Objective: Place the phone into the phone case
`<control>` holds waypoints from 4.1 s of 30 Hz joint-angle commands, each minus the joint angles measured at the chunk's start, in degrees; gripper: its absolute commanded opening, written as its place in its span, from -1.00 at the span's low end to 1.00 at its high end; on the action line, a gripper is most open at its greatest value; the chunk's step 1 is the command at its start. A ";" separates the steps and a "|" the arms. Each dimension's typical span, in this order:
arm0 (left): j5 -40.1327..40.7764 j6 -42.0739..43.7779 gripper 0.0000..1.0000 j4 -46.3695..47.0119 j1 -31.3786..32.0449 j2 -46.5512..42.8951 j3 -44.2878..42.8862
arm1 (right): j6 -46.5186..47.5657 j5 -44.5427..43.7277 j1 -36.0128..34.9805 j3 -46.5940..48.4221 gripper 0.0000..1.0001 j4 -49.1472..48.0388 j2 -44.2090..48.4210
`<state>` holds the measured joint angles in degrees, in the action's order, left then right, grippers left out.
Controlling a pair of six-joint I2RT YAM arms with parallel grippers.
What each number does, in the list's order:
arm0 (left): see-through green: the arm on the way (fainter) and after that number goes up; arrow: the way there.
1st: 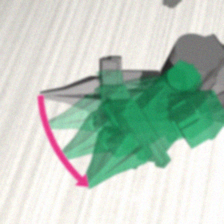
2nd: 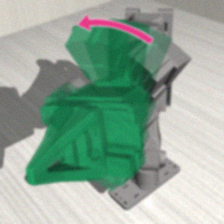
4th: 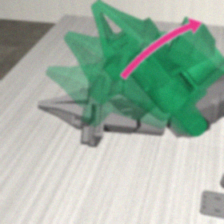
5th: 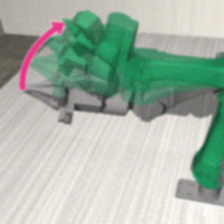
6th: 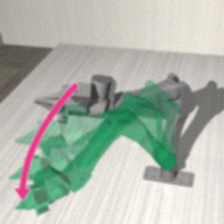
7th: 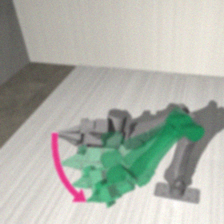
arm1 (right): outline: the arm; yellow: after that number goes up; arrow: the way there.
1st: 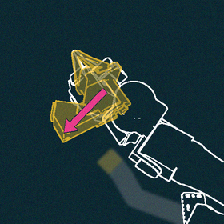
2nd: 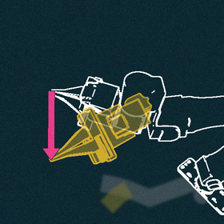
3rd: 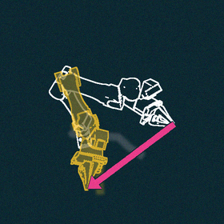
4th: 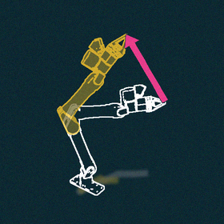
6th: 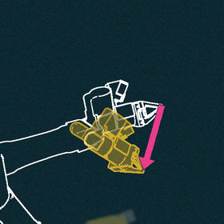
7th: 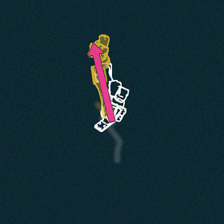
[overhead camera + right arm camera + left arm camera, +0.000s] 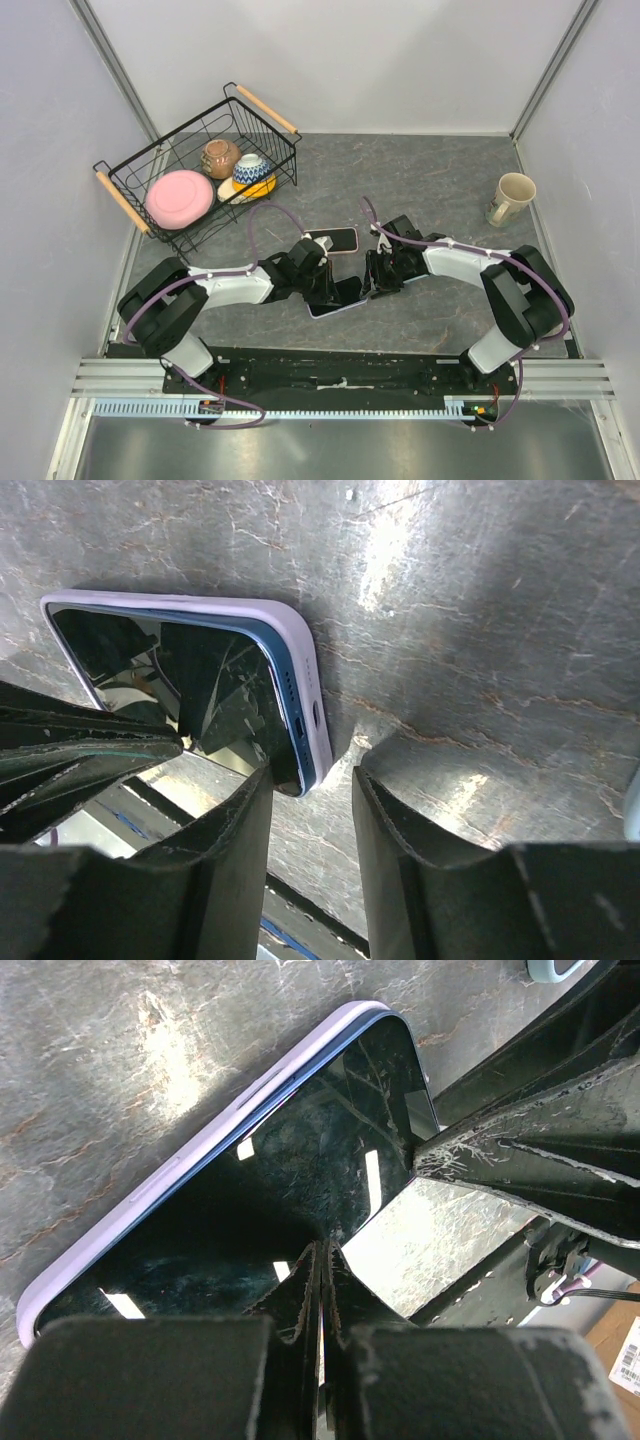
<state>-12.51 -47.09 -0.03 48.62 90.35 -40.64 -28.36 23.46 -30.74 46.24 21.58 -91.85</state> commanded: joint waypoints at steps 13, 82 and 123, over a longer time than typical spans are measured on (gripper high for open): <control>2.14 0.77 -0.96 -4.45 0.07 2.99 -0.40 | -0.12 -0.61 -0.37 -3.61 -0.54 -3.04 -5.35; 4.08 6.48 -0.96 -13.68 0.07 -0.44 -9.81 | 8.67 -11.50 0.69 10.19 -0.64 4.60 -12.30; -19.83 -6.69 0.46 5.31 -30.68 -37.77 23.41 | 2.43 -0.62 14.65 7.03 0.64 1.80 13.37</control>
<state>-26.55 -48.82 1.56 21.28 56.69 -20.62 -25.41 18.22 -19.11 55.55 25.58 -81.25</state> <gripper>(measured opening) 0.723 0.779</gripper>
